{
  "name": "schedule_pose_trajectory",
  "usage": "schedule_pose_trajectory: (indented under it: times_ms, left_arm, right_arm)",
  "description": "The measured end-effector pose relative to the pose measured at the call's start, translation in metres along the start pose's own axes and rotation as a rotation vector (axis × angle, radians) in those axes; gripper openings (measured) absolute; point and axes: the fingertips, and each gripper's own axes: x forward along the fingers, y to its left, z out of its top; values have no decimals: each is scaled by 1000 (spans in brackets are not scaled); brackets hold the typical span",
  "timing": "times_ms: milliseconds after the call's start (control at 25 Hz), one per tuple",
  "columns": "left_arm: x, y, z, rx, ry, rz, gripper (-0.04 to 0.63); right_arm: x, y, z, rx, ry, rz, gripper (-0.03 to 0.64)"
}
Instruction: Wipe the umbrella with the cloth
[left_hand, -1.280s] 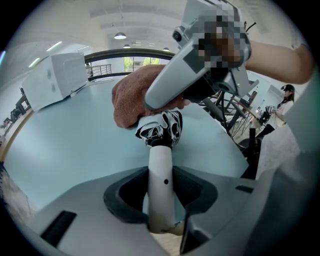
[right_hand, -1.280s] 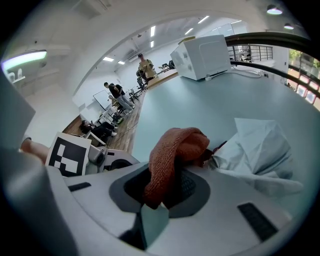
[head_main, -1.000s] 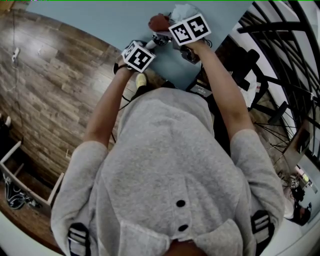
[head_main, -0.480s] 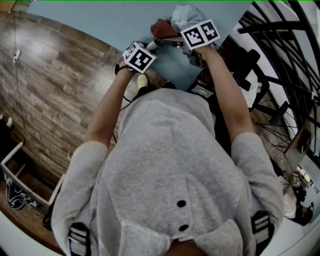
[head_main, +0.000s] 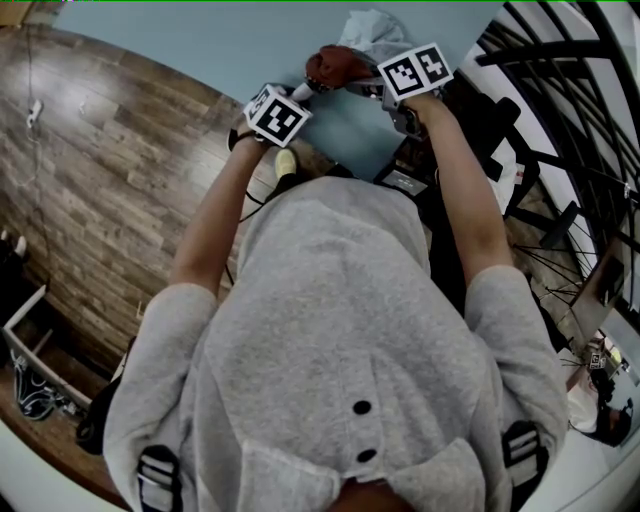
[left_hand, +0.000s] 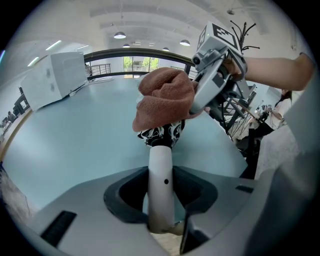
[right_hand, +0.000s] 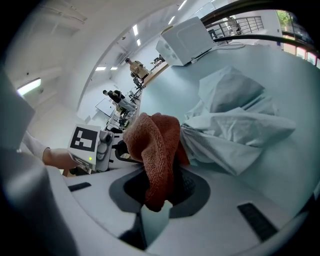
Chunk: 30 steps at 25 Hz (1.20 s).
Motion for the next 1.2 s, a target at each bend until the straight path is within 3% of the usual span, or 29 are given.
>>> schedule_pose_trajectory:
  times_ms: [240,720,960,1200]
  left_arm:
    - [0,0,-1,-4,1,-2,158]
    - [-2,1,-1,-9,6,-3,158]
    - [0,1,-1,-8,12,-6,158]
    - [-1,1,1,-4,11,-3,156]
  right_arm:
    - [-22,-37,8,71,-78,-119,77]
    - [-67,-83,16,168,-227,-269,75]
    - [-98,-114,19,236,-326,-427,75]
    - [-117,-125,25,198,-373,-576,75]
